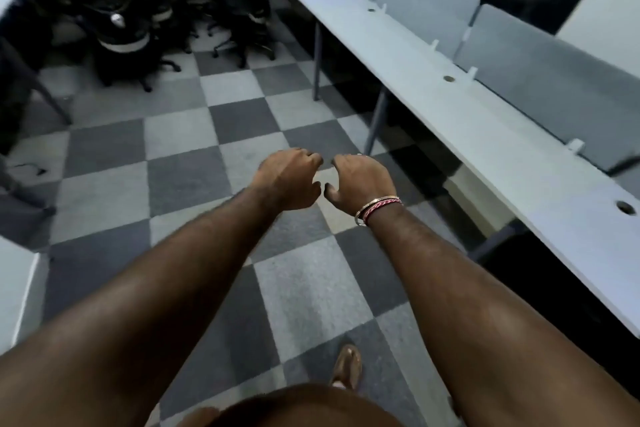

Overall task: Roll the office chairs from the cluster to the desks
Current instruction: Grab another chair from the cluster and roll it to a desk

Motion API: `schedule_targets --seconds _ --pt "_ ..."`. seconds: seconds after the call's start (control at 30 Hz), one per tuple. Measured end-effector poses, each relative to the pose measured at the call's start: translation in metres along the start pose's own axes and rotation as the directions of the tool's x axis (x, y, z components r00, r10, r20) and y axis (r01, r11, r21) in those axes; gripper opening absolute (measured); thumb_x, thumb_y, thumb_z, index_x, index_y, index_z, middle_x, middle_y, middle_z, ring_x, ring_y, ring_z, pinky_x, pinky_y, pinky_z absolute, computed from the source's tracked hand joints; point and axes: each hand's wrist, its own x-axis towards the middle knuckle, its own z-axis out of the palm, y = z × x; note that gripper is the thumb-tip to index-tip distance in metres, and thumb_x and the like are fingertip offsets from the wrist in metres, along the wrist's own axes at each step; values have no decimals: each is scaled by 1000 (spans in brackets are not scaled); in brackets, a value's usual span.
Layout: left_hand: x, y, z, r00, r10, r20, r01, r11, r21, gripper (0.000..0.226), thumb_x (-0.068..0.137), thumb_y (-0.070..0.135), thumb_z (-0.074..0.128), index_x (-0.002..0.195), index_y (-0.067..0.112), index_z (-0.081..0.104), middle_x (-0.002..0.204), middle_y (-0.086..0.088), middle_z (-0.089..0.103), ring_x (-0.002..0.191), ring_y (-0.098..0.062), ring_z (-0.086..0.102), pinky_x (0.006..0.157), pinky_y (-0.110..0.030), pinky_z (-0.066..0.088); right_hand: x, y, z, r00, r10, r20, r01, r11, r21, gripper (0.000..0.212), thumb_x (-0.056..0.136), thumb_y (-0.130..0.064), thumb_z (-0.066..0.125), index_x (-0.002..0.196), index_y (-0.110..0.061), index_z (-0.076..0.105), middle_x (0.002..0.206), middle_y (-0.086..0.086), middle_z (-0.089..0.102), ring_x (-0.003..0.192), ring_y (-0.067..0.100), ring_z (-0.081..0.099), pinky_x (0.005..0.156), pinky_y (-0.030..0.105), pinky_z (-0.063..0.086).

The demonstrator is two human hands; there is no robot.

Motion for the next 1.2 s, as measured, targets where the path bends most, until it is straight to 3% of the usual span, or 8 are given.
schedule_targets --seconds 0.3,0.6,0.83,1.2 --pt "82 -158 12 961 -272 -43 274 958 79 37 88 38 66 119 19 67 109 -2 74 97 -25 70 72 -39 62 207 -57 48 971 -235 -54 239 967 88 38 80 -47 61 106 -18 63 99 0 69 91 23 64 76 35 50" --pt "178 -266 8 880 -471 -54 474 878 60 39 90 40 66 122 19 66 113 -2 72 100 -23 67 75 -39 59 382 -80 59 893 -440 -92 447 891 80 39 87 -46 58 112 -16 62 103 2 67 93 22 63 76 34 50" --pt "244 -370 33 842 -537 -40 538 842 29 44 91 47 63 124 19 65 117 -2 70 107 -24 66 86 -43 59 503 -119 100 858 -506 -91 513 855 82 38 86 -47 59 108 -16 62 101 2 67 92 22 63 75 34 49" --pt "355 -613 48 840 -542 5 541 839 60 41 86 42 60 119 18 67 114 -3 71 107 -26 67 88 -43 58 738 -227 163 872 -482 -81 487 871 59 36 86 -46 55 105 -17 62 97 2 68 89 24 63 74 36 51"
